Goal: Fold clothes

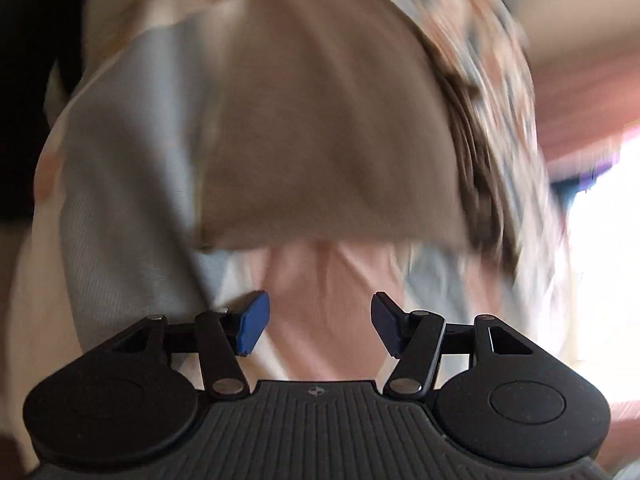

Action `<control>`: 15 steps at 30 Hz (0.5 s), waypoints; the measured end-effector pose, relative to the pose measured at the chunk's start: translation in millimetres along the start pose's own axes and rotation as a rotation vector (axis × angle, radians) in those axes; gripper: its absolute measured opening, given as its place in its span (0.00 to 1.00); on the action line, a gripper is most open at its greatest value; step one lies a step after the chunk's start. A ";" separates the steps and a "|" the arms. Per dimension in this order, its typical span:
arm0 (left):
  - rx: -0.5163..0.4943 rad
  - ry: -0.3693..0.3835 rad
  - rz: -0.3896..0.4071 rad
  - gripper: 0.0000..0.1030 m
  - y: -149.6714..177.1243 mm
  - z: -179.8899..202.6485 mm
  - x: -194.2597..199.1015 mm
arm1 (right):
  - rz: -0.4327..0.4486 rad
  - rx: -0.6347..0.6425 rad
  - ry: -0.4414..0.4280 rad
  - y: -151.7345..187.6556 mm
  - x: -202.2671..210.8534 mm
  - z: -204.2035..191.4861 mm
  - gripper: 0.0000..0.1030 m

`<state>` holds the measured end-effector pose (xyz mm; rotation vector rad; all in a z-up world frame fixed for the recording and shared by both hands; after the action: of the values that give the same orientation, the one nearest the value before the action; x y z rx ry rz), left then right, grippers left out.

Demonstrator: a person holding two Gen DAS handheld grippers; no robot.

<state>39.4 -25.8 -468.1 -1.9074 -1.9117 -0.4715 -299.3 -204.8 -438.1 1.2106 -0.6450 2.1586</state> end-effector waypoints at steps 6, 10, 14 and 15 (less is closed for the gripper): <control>-0.116 -0.160 0.161 0.48 6.2 24.3 -1.4 | 0.071 0.238 0.056 -10.5 -3.3 -18.7 0.58; -0.145 -0.206 0.209 0.48 7.2 28.8 -3.3 | 0.098 0.322 0.071 -7.1 -4.8 -26.7 0.57; -0.127 -0.145 0.206 0.32 -2.0 21.0 4.3 | 0.086 0.357 -0.059 -11.8 -3.2 -20.6 0.10; -0.107 -0.108 0.196 0.15 -4.8 14.6 5.2 | 0.088 0.336 -0.102 -14.6 0.1 -14.3 0.09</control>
<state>34.1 -14.0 -477.9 -2.2042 -1.7711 -0.4262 -297.8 -185.0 -442.8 1.4979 -0.3916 2.3576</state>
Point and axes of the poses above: each gripper's, at about its wrist camera, not at the fingertips, and x roughly against the way its jaws point, z to its right, y to its underside, the point moved 2 cm from there along -x, roughly the way its jaws point, and after that the axes turned 13 degrees about -y, right-handed, at the moved point
